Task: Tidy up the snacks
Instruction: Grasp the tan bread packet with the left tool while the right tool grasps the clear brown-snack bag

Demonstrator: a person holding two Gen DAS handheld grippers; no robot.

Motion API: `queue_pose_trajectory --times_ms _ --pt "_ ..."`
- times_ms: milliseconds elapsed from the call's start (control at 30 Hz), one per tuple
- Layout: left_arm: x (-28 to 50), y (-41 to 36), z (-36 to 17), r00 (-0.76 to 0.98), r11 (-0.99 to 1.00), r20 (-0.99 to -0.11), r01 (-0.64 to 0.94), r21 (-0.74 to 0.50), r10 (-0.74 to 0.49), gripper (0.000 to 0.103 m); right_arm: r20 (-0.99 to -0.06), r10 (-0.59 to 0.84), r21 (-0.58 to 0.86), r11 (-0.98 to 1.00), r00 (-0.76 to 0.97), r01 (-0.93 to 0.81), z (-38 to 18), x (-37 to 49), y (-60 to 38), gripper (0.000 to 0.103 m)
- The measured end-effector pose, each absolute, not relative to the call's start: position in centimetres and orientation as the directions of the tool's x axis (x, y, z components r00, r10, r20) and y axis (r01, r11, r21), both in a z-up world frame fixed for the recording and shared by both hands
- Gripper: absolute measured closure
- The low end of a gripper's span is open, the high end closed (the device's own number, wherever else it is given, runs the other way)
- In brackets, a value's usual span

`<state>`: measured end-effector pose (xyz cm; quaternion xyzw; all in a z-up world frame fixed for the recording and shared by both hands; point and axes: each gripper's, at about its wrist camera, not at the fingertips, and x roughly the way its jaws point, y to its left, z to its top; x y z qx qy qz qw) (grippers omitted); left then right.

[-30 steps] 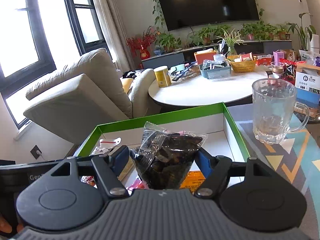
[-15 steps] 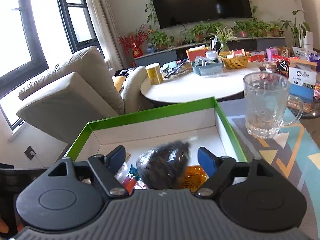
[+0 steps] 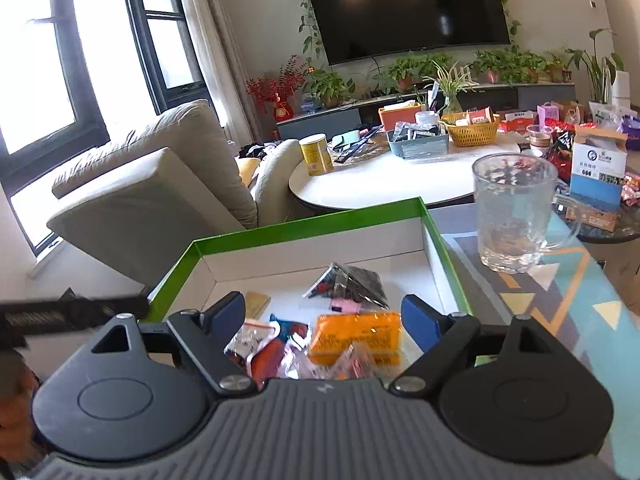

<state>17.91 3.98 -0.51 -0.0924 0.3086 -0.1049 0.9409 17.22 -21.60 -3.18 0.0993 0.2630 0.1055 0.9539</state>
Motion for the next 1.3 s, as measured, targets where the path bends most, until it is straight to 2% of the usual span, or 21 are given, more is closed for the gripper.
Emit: queue_pose_trajectory --times_ms 267,733,867,933,1000,1167,1300 --pt "13.2 5.5 -2.7 0.737 0.966 -0.63 0.128 -0.225 -0.245 0.042 -0.479 0.257 0.255 0.956 0.839 -0.147 -2.9 14.4 -22.2 0.044" --pt "7.7 5.2 -7.4 0.606 0.95 -0.734 0.234 -0.205 -0.308 0.042 -0.521 0.242 0.235 0.963 0.818 -0.135 -3.7 9.2 -22.4 0.044" --pt "6.7 4.5 -8.1 0.644 0.957 -0.711 0.242 -0.161 -0.283 0.04 -0.529 0.263 0.228 0.96 0.807 -0.163 -3.8 8.0 -21.7 0.044" --pt "6.6 4.5 -8.3 0.654 0.955 -0.699 0.247 -0.166 -0.29 0.042 -0.54 0.28 0.213 0.958 0.793 -0.193 -4.1 7.1 -21.0 0.044" --pt "6.5 4.2 -8.2 0.663 0.959 -0.697 0.245 -0.142 -0.273 0.066 -0.562 0.303 0.195 0.953 0.77 -0.232 -4.8 6.2 -20.2 0.044" --pt "5.5 2.9 -8.0 0.649 0.954 -0.701 0.249 -0.169 -0.294 0.069 -0.603 0.3 0.13 0.951 0.739 -0.28 -5.4 4.5 -19.2 0.044" --pt "4.1 1.4 -7.9 0.661 0.961 -0.701 0.238 -0.142 -0.267 0.069 -0.626 0.312 0.169 0.949 0.714 -0.267 -5.8 3.7 -19.4 0.043"
